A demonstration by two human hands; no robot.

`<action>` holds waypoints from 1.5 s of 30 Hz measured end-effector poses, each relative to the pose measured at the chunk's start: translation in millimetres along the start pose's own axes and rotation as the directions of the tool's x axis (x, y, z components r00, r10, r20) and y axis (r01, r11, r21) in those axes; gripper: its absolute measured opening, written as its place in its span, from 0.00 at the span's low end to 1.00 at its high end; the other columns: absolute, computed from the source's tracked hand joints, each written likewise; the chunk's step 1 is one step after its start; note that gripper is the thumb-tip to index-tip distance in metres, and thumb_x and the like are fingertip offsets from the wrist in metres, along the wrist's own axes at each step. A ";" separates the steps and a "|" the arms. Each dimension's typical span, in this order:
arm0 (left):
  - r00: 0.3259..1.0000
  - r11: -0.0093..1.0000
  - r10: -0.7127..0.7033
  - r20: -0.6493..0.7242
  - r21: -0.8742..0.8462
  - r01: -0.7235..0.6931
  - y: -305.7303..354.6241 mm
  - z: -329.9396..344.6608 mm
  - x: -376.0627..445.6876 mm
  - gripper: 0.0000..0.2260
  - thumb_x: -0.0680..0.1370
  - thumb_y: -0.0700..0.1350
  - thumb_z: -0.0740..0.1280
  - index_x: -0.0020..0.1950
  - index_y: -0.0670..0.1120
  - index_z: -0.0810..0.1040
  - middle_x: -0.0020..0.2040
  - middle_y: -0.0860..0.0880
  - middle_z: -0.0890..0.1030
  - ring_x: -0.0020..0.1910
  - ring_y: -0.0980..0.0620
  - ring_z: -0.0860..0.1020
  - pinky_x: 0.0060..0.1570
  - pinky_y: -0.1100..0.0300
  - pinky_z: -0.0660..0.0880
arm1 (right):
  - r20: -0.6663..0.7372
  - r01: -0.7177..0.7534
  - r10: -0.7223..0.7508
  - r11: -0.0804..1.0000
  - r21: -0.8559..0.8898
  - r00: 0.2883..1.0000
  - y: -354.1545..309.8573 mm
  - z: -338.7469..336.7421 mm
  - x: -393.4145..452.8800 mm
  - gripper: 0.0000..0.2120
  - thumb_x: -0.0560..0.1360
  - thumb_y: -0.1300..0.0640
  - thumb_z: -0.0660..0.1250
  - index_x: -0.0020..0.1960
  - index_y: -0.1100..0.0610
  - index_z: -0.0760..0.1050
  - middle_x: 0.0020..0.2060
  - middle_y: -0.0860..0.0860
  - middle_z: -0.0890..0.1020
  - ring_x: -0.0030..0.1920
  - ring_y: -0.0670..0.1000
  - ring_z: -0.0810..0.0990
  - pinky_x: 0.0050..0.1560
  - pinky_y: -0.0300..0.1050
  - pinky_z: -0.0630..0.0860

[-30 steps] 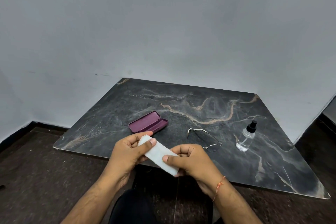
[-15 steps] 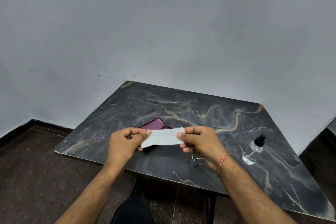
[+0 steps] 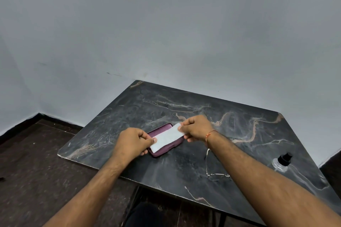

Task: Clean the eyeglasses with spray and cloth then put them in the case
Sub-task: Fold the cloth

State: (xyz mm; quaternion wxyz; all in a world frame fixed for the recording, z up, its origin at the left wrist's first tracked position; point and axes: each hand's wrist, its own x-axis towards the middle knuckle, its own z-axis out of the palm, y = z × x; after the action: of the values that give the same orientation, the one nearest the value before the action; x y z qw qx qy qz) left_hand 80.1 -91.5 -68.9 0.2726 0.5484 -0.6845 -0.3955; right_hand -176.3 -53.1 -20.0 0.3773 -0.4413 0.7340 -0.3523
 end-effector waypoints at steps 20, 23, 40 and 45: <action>0.915 0.824 0.403 0.009 0.432 -0.367 -14.7 8.7 -12.6 0.15 0.80 0.60 0.73 0.64 0.56 0.81 0.59 0.59 0.78 0.58 0.56 0.78 0.57 0.57 0.77 | 0.043 0.222 -0.251 0.749 -0.624 0.967 12.1 21.9 11.0 0.02 0.75 0.53 0.79 0.45 0.47 0.87 0.40 0.42 0.87 0.44 0.44 0.85 0.49 0.41 0.81; 0.789 0.652 0.591 0.167 0.478 -0.589 -23.3 11.5 -24.3 0.20 0.84 0.64 0.62 0.70 0.56 0.82 0.67 0.60 0.78 0.65 0.55 0.76 0.63 0.55 0.78 | 0.055 0.243 -0.271 0.732 -0.636 0.961 11.9 21.9 10.3 0.02 0.75 0.54 0.78 0.47 0.48 0.89 0.43 0.44 0.89 0.44 0.44 0.85 0.48 0.41 0.81; 0.711 0.536 0.694 0.117 0.575 -0.618 -46.0 8.3 -31.9 0.17 0.83 0.62 0.63 0.56 0.57 0.89 0.54 0.61 0.86 0.63 0.50 0.81 0.57 0.55 0.82 | 0.065 0.259 -0.315 0.625 -0.737 0.947 13.7 26.6 9.6 0.05 0.72 0.56 0.78 0.47 0.51 0.86 0.43 0.47 0.84 0.45 0.50 0.80 0.45 0.42 0.74; 0.713 0.542 0.692 0.114 0.571 -0.617 -46.9 5.8 -29.2 0.09 0.82 0.55 0.70 0.54 0.57 0.90 0.53 0.62 0.86 0.67 0.48 0.82 0.55 0.55 0.84 | 0.047 0.190 -0.220 0.690 -0.698 0.974 12.5 23.8 11.7 0.09 0.71 0.59 0.80 0.47 0.50 0.83 0.48 0.48 0.87 0.50 0.52 0.84 0.50 0.44 0.80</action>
State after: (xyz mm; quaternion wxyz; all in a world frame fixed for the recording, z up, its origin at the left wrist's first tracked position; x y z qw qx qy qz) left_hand 107.8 -65.9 -109.7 0.2652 0.3310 -0.9056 -0.0055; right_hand -164.2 -63.7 -44.6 0.1262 -0.6228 0.7659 -0.0979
